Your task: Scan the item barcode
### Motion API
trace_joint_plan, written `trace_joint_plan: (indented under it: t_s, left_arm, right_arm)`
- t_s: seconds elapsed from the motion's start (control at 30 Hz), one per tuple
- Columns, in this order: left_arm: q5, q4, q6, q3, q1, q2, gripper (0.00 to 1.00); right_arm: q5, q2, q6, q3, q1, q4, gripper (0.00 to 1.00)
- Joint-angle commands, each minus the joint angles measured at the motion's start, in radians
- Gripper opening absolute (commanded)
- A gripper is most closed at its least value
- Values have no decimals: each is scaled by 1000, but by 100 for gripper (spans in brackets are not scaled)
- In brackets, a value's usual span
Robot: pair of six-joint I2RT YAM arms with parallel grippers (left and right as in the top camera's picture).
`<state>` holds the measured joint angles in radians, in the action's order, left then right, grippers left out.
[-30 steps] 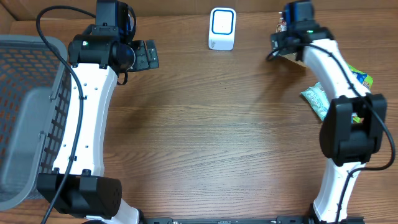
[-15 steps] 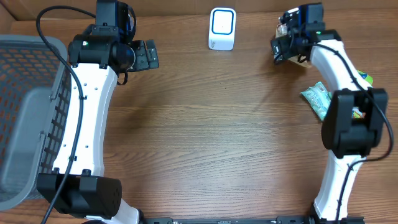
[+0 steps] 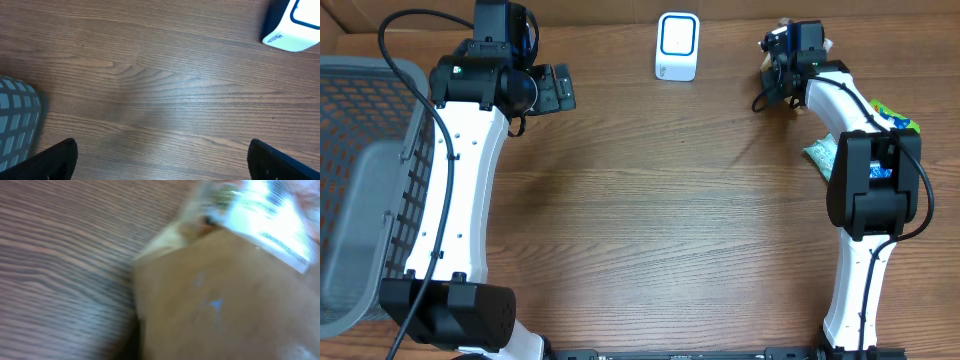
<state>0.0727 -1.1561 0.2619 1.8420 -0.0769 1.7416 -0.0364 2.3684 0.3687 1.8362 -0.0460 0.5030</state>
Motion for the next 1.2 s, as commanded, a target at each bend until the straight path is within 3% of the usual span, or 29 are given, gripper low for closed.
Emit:
trace_joint_plan:
  t_s: [0.0, 0.13, 0.5, 0.67, 0.83, 0.9, 1.17]
  left_arm:
    - [9, 2, -4, 25, -2, 5, 100]
    - [9, 2, -4, 25, -2, 5, 100]
    - [9, 2, -4, 25, -2, 5, 100]
    - [9, 2, -4, 25, -2, 5, 100]
    - [9, 2, -4, 25, -2, 5, 100]
    - [9, 2, -4, 25, -2, 5, 100]
    - [9, 2, -4, 25, -3, 5, 100]
  right_arm:
    - [42, -4, -54, 18, -4, 45, 4]
    - [108, -64, -192, 19, -11, 96, 4]
    - [808, -398, -583, 18, -12, 329, 4]
    - [1085, -411, -751, 16, -16, 244, 4]
    - [1287, -358, -949, 16, -40, -38, 4]
    - [1315, -326, -1101, 16, -59, -205, 4]
    - [1239, -100, -1921, 16, -102, -1030, 4]
